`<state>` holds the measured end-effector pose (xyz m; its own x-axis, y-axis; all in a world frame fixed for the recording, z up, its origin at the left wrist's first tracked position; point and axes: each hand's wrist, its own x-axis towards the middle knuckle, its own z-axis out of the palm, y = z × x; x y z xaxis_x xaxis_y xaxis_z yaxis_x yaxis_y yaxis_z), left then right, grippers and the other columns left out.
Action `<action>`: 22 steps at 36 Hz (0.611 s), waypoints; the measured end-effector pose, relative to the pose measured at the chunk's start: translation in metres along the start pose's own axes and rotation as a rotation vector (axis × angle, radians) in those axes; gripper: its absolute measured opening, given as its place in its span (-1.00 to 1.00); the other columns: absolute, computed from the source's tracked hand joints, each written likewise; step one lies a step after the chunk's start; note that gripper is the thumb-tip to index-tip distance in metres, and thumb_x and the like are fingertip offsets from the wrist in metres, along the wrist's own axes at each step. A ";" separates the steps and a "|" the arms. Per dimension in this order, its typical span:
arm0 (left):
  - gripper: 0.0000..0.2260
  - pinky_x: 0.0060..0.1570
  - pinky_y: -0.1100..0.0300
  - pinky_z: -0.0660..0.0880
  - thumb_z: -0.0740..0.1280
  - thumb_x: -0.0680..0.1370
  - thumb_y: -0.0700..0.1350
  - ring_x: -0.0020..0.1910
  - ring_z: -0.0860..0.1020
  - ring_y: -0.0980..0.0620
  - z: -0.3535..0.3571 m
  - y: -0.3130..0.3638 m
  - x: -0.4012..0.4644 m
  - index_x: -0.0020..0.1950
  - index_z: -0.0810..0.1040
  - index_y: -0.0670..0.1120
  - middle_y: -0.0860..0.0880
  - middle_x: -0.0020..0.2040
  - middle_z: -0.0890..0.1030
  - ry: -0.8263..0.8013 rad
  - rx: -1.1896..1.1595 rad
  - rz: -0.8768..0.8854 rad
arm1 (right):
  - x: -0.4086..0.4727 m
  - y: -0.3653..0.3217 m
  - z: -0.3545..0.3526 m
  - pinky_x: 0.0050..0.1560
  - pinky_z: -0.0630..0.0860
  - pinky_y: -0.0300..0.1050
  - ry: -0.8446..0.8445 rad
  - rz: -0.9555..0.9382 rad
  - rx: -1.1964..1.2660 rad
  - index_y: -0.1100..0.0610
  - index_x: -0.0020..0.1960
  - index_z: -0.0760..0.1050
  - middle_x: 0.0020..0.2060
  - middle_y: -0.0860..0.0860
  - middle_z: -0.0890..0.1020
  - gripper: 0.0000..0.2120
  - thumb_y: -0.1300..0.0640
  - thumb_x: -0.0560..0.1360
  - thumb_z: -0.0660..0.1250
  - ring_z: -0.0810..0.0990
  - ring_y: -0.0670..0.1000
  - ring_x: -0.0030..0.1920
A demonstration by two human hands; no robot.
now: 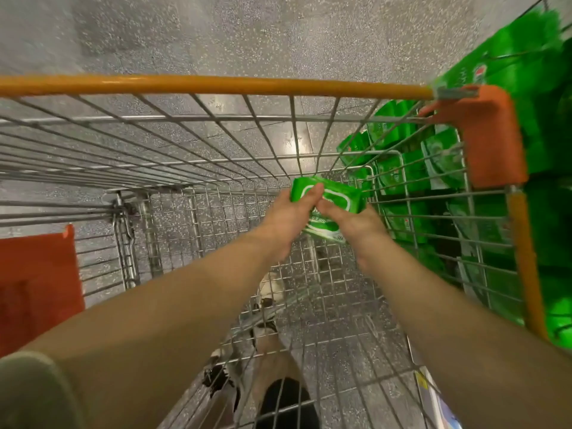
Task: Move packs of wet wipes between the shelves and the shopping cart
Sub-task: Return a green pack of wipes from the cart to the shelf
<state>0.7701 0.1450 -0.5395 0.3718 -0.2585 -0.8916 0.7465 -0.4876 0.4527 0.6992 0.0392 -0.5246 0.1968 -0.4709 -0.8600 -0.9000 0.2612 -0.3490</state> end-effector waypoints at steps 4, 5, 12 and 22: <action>-0.37 0.11 0.13 0.45 0.41 0.51 0.29 0.23 0.58 -0.02 -0.011 0.006 -0.029 0.49 0.40 0.02 0.01 0.29 0.62 0.051 0.001 0.056 | -0.023 -0.004 0.002 0.39 0.36 0.25 0.043 -0.062 0.006 0.04 0.55 0.17 0.45 0.08 0.36 0.26 -0.41 0.01 0.58 0.41 0.22 0.39; -0.37 0.10 0.15 0.45 0.41 0.52 0.28 0.20 0.58 0.01 -0.014 0.008 -0.039 0.49 0.39 0.02 0.04 0.27 0.62 0.061 -0.007 0.071 | -0.032 -0.006 0.002 0.38 0.38 0.25 0.044 -0.084 0.011 0.04 0.53 0.19 0.43 0.08 0.37 0.31 -0.44 -0.08 0.57 0.43 0.21 0.37; -0.64 0.02 0.10 0.59 0.39 0.56 0.25 0.02 0.63 0.09 -0.033 0.028 -0.131 0.22 0.41 0.13 0.10 0.08 0.63 0.172 0.028 0.291 | -0.115 -0.024 -0.011 -0.02 0.44 -0.12 -0.105 -0.263 0.147 0.01 0.29 0.28 0.06 -0.09 0.56 -0.22 -0.18 0.26 0.61 0.57 -0.02 0.04; -0.69 -0.01 0.27 0.52 0.33 0.63 0.14 0.01 0.58 0.27 -0.083 0.027 -0.281 0.32 0.35 0.15 0.17 0.10 0.60 0.117 0.044 0.564 | -0.277 -0.024 -0.019 -0.02 0.61 -0.31 -0.089 -0.724 0.255 -0.06 0.32 0.35 0.02 -0.19 0.67 -0.34 0.18 0.36 0.61 0.67 -0.26 -0.03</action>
<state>0.7318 0.2734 -0.2780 0.7658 -0.3958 -0.5068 0.3929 -0.3359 0.8560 0.6593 0.1473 -0.2714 0.7425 -0.5319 -0.4071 -0.4192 0.1051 -0.9018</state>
